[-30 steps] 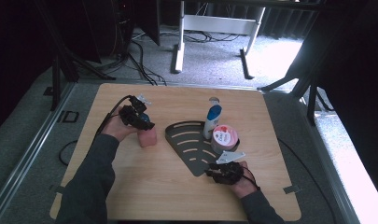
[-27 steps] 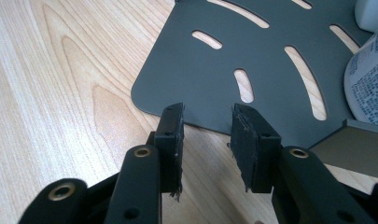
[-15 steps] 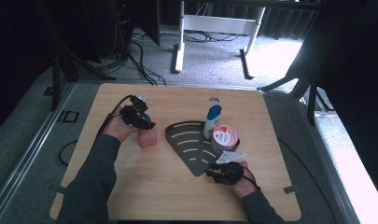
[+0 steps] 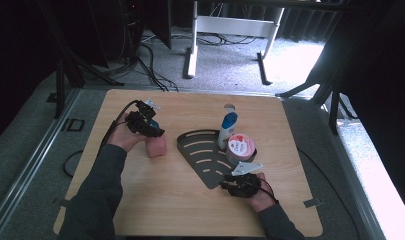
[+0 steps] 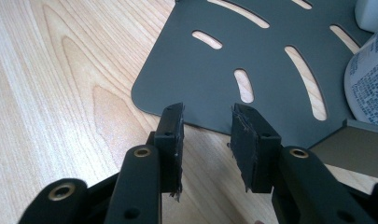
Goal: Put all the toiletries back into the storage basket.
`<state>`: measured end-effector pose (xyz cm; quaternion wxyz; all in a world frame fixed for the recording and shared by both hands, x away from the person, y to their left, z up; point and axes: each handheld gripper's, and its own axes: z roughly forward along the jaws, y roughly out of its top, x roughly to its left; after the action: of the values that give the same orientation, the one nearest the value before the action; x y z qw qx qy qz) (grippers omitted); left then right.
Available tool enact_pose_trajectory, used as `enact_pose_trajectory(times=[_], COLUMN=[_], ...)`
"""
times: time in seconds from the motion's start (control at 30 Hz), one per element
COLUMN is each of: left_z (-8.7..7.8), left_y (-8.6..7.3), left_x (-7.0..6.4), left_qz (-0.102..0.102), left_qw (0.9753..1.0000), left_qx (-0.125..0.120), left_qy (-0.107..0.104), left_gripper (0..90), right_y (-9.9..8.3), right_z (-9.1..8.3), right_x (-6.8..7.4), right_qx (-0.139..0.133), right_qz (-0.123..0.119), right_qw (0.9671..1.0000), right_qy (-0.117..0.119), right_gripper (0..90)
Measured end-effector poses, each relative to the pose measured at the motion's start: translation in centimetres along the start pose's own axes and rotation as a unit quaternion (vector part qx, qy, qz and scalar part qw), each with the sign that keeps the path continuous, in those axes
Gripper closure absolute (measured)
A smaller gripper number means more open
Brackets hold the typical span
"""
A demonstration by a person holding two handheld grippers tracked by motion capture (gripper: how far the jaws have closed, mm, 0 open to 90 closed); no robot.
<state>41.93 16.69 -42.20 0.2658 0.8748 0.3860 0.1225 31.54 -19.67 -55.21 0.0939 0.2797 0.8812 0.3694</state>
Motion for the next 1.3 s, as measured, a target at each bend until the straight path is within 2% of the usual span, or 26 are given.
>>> enact_pose_trajectory(times=[0.23,0.67,1.3], left_z=[-0.4,-0.7,-1.3], left_y=[0.2,0.6,1.6], left_x=[-0.3,-1.4,-3.0], left_qz=[-0.002,0.007,0.021], left_qw=[1.0,0.9999,0.9995], left_qx=[0.0,0.0,-0.016], left_qy=[-0.004,-0.01,-0.02], left_gripper=[51.4,51.5,51.5], right_y=[0.0,0.0,0.0], right_z=[0.0,0.0,0.0], right_x=[0.0,0.0,0.0], right_qx=[0.0,-0.001,-0.001], right_qz=[0.001,0.001,0.001], right_qw=[1.0,1.0,1.0], right_qy=[0.001,0.001,0.002], right_gripper=[64.3,64.3,64.3])
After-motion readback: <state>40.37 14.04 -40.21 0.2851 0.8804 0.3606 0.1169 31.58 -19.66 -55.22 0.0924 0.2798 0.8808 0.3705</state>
